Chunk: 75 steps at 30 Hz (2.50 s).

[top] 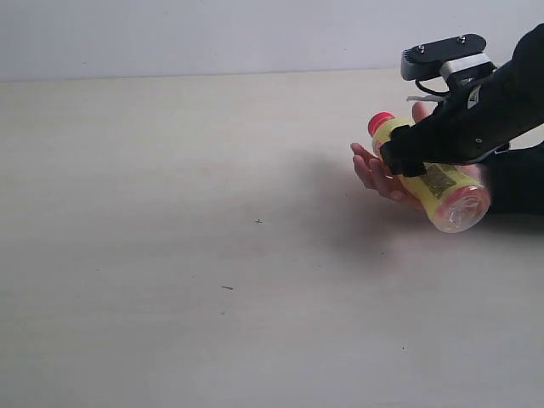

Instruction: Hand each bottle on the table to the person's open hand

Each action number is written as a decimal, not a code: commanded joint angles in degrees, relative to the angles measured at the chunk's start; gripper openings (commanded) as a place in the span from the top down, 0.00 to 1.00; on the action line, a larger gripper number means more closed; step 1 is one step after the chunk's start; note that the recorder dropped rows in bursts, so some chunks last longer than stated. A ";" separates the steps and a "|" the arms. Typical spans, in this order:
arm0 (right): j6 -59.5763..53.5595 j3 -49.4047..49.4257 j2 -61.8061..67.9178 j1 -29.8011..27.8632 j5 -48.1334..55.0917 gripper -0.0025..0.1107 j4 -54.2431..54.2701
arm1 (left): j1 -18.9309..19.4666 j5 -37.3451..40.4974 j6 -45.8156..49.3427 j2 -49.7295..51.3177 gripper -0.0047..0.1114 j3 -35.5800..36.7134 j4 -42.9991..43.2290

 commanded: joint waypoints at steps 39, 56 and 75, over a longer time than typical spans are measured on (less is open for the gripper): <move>-7.51 32.16 -84.07 -0.34 -2.03 0.97 23.36 | 0.07 -0.72 0.04 -0.30 0.96 0.14 0.35; -9.22 32.30 -84.87 -0.70 -2.51 0.97 20.13 | 0.07 -0.72 0.04 -0.30 0.96 0.14 0.35; -8.93 52.60 -95.86 -8.66 -13.52 0.97 7.40 | 0.07 -0.72 0.04 -0.30 0.96 0.14 0.35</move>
